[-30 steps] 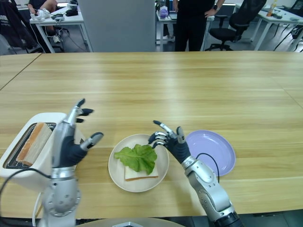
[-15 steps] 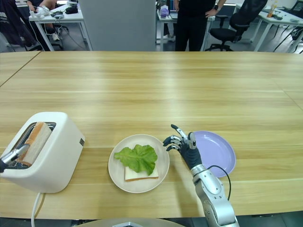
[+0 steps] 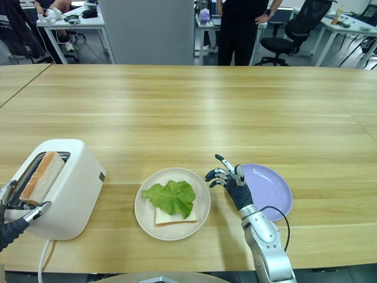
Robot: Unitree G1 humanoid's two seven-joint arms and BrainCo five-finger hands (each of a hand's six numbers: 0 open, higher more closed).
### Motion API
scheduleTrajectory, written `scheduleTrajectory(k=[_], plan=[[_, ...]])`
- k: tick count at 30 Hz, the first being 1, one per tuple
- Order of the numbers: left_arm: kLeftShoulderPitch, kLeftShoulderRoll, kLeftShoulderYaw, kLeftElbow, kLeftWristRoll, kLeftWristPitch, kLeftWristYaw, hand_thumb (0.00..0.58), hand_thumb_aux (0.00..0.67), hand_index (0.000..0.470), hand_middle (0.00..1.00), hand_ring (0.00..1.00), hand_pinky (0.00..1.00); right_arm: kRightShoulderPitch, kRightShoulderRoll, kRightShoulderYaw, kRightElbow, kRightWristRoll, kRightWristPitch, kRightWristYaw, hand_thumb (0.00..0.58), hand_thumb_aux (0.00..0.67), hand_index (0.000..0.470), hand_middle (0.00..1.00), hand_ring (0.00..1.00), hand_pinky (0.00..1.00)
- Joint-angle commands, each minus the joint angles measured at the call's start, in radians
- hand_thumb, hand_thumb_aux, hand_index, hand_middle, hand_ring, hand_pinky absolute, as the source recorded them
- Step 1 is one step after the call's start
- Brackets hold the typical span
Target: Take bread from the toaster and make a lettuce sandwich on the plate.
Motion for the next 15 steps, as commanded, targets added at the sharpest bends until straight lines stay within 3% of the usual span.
scheduleTrajectory(k=[1, 2, 3, 15], plan=[[-0.006, -0.019, -0.008, 0.022, -0.004, 0.01, 0.025, 0.543, 0.502, 0.345, 0.21, 0.21, 0.21, -0.005, 0.003, -0.013, 0.038, -0.018, 0.018, 0.018, 0.0, 0.0, 0.0, 0.47, 0.47, 0.47], [-0.009, -0.02, -0.006, 0.021, -0.003, 0.011, 0.032, 0.543, 0.502, 0.345, 0.21, 0.21, 0.21, -0.007, 0.004, -0.014, 0.041, -0.023, 0.016, 0.018, 0.0, 0.0, 0.0, 0.47, 0.47, 0.47], [-0.012, -0.023, -0.001, 0.018, -0.005, 0.012, 0.04, 0.58, 0.662, 0.455, 0.21, 0.21, 0.21, -0.008, 0.006, -0.016, 0.044, -0.026, 0.016, 0.019, 0.0, 0.0, 0.0, 0.48, 0.48, 0.48], [-0.082, -0.05, 0.03, -0.02, -0.102, 0.011, 0.104, 0.58, 0.67, 0.46, 0.22, 0.22, 0.22, -0.02, 0.021, -0.036, 0.081, -0.055, 0.009, 0.025, 0.0, 0.0, 0.0, 0.48, 0.48, 0.48]])
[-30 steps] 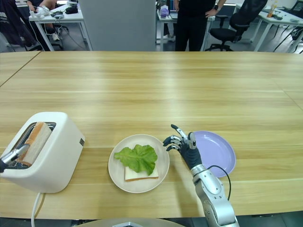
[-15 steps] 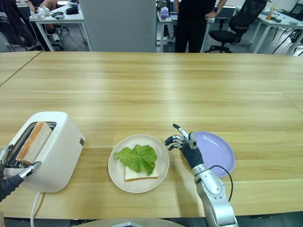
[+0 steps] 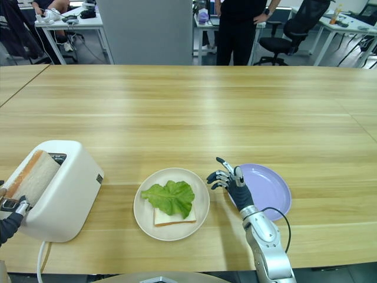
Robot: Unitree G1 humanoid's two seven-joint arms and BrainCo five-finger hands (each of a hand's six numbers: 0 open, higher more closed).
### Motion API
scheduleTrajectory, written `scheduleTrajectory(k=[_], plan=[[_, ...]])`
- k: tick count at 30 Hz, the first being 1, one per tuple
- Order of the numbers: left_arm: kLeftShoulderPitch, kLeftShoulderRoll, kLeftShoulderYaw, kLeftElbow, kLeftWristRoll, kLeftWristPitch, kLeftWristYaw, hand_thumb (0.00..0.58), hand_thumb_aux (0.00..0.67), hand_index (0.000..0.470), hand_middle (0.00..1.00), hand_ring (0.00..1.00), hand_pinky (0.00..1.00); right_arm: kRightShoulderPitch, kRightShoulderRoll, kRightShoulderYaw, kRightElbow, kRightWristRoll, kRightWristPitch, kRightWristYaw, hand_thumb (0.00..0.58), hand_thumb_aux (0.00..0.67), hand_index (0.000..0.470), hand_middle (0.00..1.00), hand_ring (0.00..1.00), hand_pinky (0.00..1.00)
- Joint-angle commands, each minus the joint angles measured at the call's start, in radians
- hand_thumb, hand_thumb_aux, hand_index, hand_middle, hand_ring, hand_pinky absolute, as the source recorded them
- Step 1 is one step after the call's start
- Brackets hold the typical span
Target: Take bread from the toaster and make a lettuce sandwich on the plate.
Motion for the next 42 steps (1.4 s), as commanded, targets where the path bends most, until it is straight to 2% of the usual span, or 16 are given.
scheduleTrajectory(k=[1, 4, 6, 7, 8, 9, 19, 24, 29, 34, 42], plan=[[-0.046, -0.009, 0.019, -0.018, -0.057, 0.017, 0.014, 0.58, 0.67, 0.46, 0.22, 0.22, 0.22, -0.01, 0.007, -0.017, 0.029, -0.013, 0.007, 0.004, 0.0, 0.0, 0.0, 0.48, 0.48, 0.48], [-0.122, -0.012, 0.022, -0.017, -0.107, 0.046, 0.017, 0.58, 0.67, 0.46, 0.24, 0.24, 0.24, -0.016, 0.012, -0.014, 0.048, -0.026, 0.001, 0.007, 0.0, 0.0, 0.0, 0.48, 0.48, 0.48], [-0.181, -0.011, 0.014, -0.007, -0.138, 0.061, 0.019, 0.58, 0.67, 0.46, 0.42, 0.42, 0.42, -0.023, 0.016, -0.015, 0.061, -0.03, -0.003, 0.008, 0.0, 0.0, 0.0, 0.47, 0.47, 0.47], [-0.21, -0.008, 0.009, 0.002, -0.147, 0.066, 0.021, 0.58, 0.67, 0.46, 0.42, 0.42, 0.42, -0.027, 0.017, -0.017, 0.065, -0.031, -0.003, 0.009, 0.0, 0.0, 0.0, 0.47, 0.47, 0.47], [-0.24, -0.005, 0.001, 0.014, -0.164, 0.064, 0.024, 0.58, 0.67, 0.46, 0.95, 0.95, 0.95, -0.031, 0.018, -0.018, 0.071, -0.032, -0.005, 0.011, 0.0, 0.0, 0.0, 0.47, 0.47, 0.47], [-0.273, -0.005, -0.002, 0.025, -0.18, 0.071, 0.028, 0.58, 0.67, 0.46, 1.0, 1.0, 1.0, -0.036, 0.02, -0.02, 0.076, -0.033, -0.006, 0.012, 0.0, 0.0, 0.0, 0.47, 0.47, 0.47], [-0.573, 0.046, -0.03, 0.066, -0.3, 0.1, 0.045, 0.58, 0.67, 0.46, 1.0, 1.0, 1.0, -0.076, 0.032, -0.036, 0.126, -0.039, -0.018, 0.012, 0.0, 0.0, 0.0, 0.47, 0.47, 0.47], [-0.666, 0.048, -0.059, 0.053, -0.296, 0.116, 0.068, 0.58, 0.67, 0.46, 1.0, 1.0, 1.0, -0.094, 0.04, -0.037, 0.142, -0.043, -0.023, 0.013, 0.0, 0.0, 0.0, 0.47, 0.47, 0.47], [-0.706, 0.021, -0.106, 0.01, -0.321, 0.137, 0.057, 0.58, 0.67, 0.46, 1.0, 1.0, 1.0, -0.105, 0.045, -0.043, 0.144, -0.047, -0.025, 0.017, 0.0, 0.0, 0.0, 0.46, 0.46, 0.46], [-0.73, -0.062, -0.18, -0.033, -0.468, 0.211, -0.009, 0.58, 0.67, 0.46, 1.0, 1.0, 1.0, -0.124, 0.041, -0.06, 0.135, -0.053, -0.026, 0.016, 0.0, 0.0, 0.0, 0.46, 0.46, 0.46], [-0.665, -0.203, -0.391, 0.041, -0.671, 0.25, -0.12, 0.58, 0.67, 0.46, 1.0, 1.0, 1.0, -0.172, 0.006, -0.096, 0.093, -0.081, -0.042, 0.005, 0.0, 0.0, 0.0, 0.46, 0.46, 0.46]])
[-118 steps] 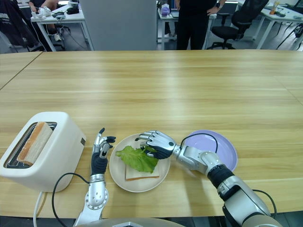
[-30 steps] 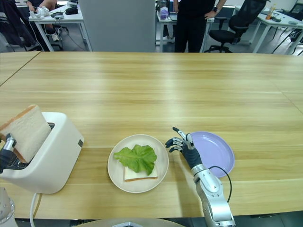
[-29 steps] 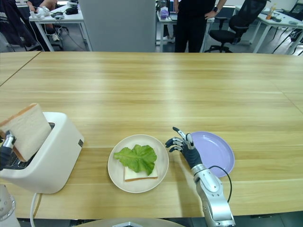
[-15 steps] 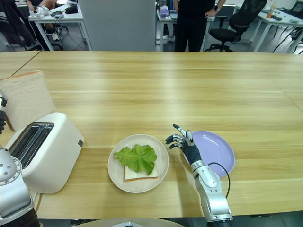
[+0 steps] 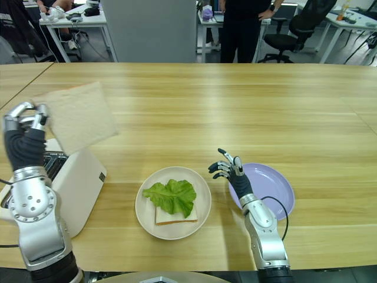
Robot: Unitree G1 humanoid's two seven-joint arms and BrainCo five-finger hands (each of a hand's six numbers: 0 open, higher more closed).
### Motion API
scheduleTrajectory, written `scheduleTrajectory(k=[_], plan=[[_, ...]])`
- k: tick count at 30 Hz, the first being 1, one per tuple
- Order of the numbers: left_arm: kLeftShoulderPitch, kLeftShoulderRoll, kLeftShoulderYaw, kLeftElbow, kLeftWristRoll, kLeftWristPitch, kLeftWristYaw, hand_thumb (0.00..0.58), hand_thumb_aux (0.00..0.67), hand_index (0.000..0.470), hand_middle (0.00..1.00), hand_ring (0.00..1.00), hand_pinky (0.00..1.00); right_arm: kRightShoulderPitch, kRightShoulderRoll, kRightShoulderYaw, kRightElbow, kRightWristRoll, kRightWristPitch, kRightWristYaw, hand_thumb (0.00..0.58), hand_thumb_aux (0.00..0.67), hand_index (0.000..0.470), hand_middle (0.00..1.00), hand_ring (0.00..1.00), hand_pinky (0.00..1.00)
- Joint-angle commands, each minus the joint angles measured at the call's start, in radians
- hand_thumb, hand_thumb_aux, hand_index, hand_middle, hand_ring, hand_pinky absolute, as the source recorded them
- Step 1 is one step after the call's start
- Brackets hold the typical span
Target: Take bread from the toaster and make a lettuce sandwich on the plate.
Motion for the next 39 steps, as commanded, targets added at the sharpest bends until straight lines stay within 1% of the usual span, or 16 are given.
scheduleTrajectory(k=[1, 7, 10, 14, 16, 19, 21, 23, 24, 25, 26, 31, 39], plan=[[0.045, -0.05, -0.105, 0.074, -0.096, 0.02, -0.055, 0.58, 0.67, 0.46, 1.0, 1.0, 1.0, -0.018, -0.021, -0.025, -0.031, -0.028, -0.011, -0.009, 0.0, 0.0, 0.0, 0.46, 0.46, 0.46], [0.114, -0.077, -0.217, 0.191, -0.15, 0.019, -0.102, 0.58, 0.67, 0.46, 1.0, 1.0, 1.0, -0.046, -0.045, -0.046, -0.055, -0.056, -0.024, -0.02, 0.0, 0.0, 0.0, 0.46, 0.46, 0.46], [0.128, -0.061, -0.261, 0.252, -0.164, 0.052, -0.134, 0.58, 0.67, 0.46, 1.0, 1.0, 1.0, -0.059, -0.056, -0.052, -0.051, -0.082, -0.039, -0.03, 0.0, 0.0, 0.0, 0.46, 0.46, 0.46], [0.135, -0.046, -0.283, 0.31, -0.17, 0.065, -0.141, 0.58, 0.67, 0.46, 1.0, 1.0, 1.0, -0.067, -0.079, -0.044, -0.049, -0.153, -0.078, -0.046, 0.0, 0.0, 0.0, 0.45, 0.45, 0.45], [0.139, -0.045, -0.293, 0.331, -0.19, 0.084, -0.154, 0.58, 0.67, 0.46, 1.0, 1.0, 1.0, -0.065, -0.098, -0.034, -0.05, -0.227, -0.121, -0.072, 0.0, 0.0, 0.0, 0.45, 0.45, 0.45], [0.147, -0.041, -0.31, 0.355, -0.204, 0.124, -0.167, 0.58, 0.67, 0.46, 1.0, 1.0, 1.0, -0.059, -0.135, -0.004, -0.056, -0.404, -0.185, -0.145, 0.0, 0.0, 0.0, 0.44, 0.44, 0.44], [0.148, -0.028, -0.318, 0.365, -0.211, 0.154, -0.18, 0.58, 0.67, 0.46, 1.0, 1.0, 1.0, -0.048, -0.174, 0.039, -0.065, -0.581, -0.268, -0.219, 0.0, 0.0, 0.0, 0.42, 0.42, 0.42], [0.148, -0.017, -0.325, 0.372, -0.213, 0.171, -0.183, 0.58, 0.67, 0.46, 1.0, 1.0, 1.0, -0.035, -0.2, 0.083, -0.068, -0.711, -0.332, -0.276, 0.0, 0.0, 0.0, 0.42, 0.42, 0.42], [0.149, -0.01, -0.331, 0.373, -0.208, 0.181, -0.181, 0.58, 0.67, 0.46, 1.0, 1.0, 1.0, -0.032, -0.211, 0.109, -0.064, -0.764, -0.354, -0.298, 0.0, 0.0, 0.0, 0.29, 0.29, 0.29], [0.15, -0.007, -0.334, 0.373, -0.207, 0.185, -0.179, 0.58, 0.67, 0.46, 1.0, 1.0, 1.0, -0.028, -0.218, 0.128, -0.06, -0.805, -0.373, -0.319, 0.0, 0.0, 0.0, 0.09, 0.09, 0.09], [0.15, -0.004, -0.336, 0.373, -0.206, 0.189, -0.178, 0.58, 0.67, 0.46, 1.0, 1.0, 1.0, -0.026, -0.222, 0.14, -0.056, -0.834, -0.385, -0.336, 0.0, 0.0, 0.0, 0.0, 0.0, 0.0], [0.154, -0.002, -0.352, 0.369, -0.206, 0.186, -0.167, 0.58, 0.67, 0.46, 1.0, 1.0, 1.0, -0.026, -0.261, 0.22, -0.03, -1.014, -0.444, -0.423, 0.0, 0.0, 0.0, 0.0, 0.0, 0.0], [0.154, 0.004, -0.361, 0.381, -0.214, 0.188, -0.165, 0.58, 0.67, 0.46, 1.0, 1.0, 1.0, -0.039, -0.311, 0.29, -0.004, -1.135, -0.461, -0.474, 0.0, 0.0, 0.0, 0.0, 0.0, 0.0]])
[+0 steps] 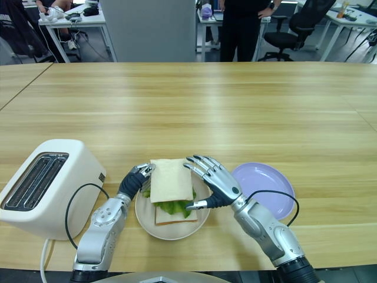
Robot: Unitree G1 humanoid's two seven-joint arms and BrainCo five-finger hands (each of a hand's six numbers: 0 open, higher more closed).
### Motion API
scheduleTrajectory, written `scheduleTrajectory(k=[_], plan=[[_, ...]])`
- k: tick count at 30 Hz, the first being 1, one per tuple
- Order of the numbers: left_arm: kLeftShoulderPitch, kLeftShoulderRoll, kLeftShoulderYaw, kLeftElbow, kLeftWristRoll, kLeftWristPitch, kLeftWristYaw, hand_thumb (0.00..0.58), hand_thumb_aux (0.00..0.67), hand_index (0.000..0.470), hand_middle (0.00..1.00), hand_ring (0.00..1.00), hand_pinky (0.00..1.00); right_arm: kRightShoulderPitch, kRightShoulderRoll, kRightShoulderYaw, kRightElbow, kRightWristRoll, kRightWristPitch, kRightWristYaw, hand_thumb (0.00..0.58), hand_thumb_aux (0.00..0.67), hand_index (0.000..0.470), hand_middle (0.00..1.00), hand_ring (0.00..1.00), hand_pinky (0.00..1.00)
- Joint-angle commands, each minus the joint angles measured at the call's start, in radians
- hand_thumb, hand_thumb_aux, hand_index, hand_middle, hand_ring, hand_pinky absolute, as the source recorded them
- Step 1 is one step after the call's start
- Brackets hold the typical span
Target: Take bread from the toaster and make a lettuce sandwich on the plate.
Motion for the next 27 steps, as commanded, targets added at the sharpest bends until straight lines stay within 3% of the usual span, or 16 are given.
scheduleTrajectory(k=[1, 20, 27], plan=[[0.007, 0.008, -0.006, 0.032, -0.006, 0.015, 0.0, 0.58, 0.67, 0.46, 1.0, 1.0, 1.0, 0.001, -0.018, 0.033, 0.008, -0.044, -0.012, -0.017, 0.0, 0.0, 0.0, 0.0, 0.0, 0.0], [0.11, 0.091, -0.087, -0.071, 0.101, 0.091, 0.053, 0.58, 0.67, 0.46, 1.0, 1.0, 1.0, 0.055, -0.017, 0.107, -0.16, -0.059, 0.0, 0.071, 0.0, 0.0, 0.0, 0.0, 0.0, 0.0], [0.11, 0.085, -0.096, -0.066, 0.118, 0.086, 0.068, 0.58, 0.67, 0.46, 1.0, 1.0, 1.0, 0.099, -0.019, 0.173, -0.047, 0.001, -0.02, 0.138, 0.0, 0.0, 0.0, 0.0, 0.0, 0.0]])
